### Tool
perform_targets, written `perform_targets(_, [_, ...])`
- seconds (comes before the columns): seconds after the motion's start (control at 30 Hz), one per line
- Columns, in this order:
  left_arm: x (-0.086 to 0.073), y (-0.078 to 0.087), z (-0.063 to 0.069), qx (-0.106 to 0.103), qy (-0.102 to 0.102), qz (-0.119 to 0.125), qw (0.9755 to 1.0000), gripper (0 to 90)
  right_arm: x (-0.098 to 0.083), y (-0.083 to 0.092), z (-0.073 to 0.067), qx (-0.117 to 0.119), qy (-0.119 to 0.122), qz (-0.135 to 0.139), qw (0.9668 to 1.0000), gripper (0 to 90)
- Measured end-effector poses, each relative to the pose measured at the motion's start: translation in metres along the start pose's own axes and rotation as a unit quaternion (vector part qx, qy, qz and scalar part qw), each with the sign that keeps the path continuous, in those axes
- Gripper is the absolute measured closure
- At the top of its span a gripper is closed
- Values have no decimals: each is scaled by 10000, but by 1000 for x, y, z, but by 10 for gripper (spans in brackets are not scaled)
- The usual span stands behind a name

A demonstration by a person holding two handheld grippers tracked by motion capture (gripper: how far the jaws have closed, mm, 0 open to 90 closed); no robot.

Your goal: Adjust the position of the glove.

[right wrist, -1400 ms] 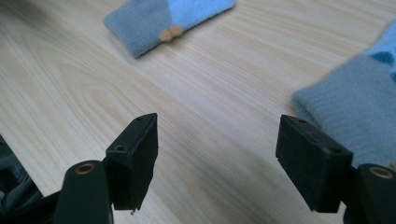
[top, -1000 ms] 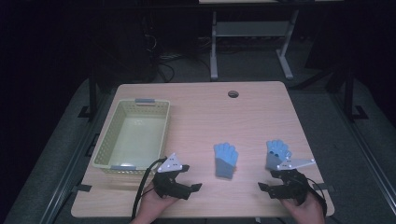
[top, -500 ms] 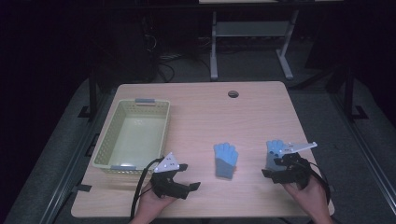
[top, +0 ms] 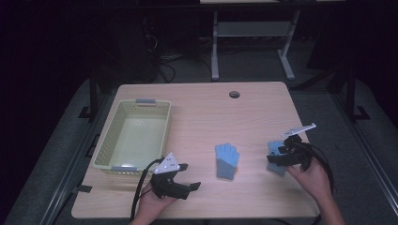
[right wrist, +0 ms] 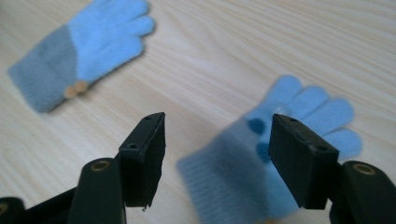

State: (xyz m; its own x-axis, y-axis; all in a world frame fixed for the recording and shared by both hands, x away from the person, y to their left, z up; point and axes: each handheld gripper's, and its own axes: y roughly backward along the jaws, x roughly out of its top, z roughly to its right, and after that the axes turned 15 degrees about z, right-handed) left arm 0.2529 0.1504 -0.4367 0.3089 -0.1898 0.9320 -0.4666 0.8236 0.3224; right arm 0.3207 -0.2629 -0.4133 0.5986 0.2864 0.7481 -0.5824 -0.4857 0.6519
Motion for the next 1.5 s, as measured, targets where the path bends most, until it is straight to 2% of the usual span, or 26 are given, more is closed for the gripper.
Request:
perform_targets(0.07, [0, 0, 1, -28, 16, 13, 10000, 180, 1, -1, 2, -18, -6, -9, 10000, 383])
perform_targets(0.2, [0, -1, 0, -24, -33, -3, 10000, 180, 3, -7, 14, -90, -149, -169, 9997, 428])
perform_targets(0.43, [0, 0, 2, -51, -17, -2, 10000, 180, -5, -16, 28, -238, -438, -479, 9976, 533])
perform_targets(0.6, [-1, -2, 0, -66, 47, -26, 10000, 180, -14, -25, 31, -356, -418, -752, 9957, 589])
perform_targets(0.73, [-1, -2, 0, -99, 107, -28, 9999, 181, -18, -25, 30, -402, -370, -651, 9964, 605])
perform_targets(0.8, [-2, -3, 2, -96, 96, -30, 9999, 181, -18, -26, 26, -498, -122, -680, 9964, 615])
perform_targets(0.87, [-2, -4, 3, -112, 93, -37, 9999, 182, -17, -27, 25, -544, -100, -701, 9960, 635])
perform_targets(1.1, [-2, -3, 1, -82, 80, -38, 9999, 186, -17, -27, 26, -587, -106, -669, 9960, 720])
perform_targets(1.23, [-2, -3, 1, -102, 62, -27, 9999, 187, -17, -27, 28, -590, -208, -684, 9957, 789])
perform_targets(1.37, [-2, -3, 2, -126, 49, 2, 9999, 188, -17, -27, 29, -577, -248, -691, 9956, 812])
perform_targets(1.5, [-2, -3, 3, -136, 23, -30, 9999, 189, -17, -24, 27, -576, -150, -665, 9960, 823])
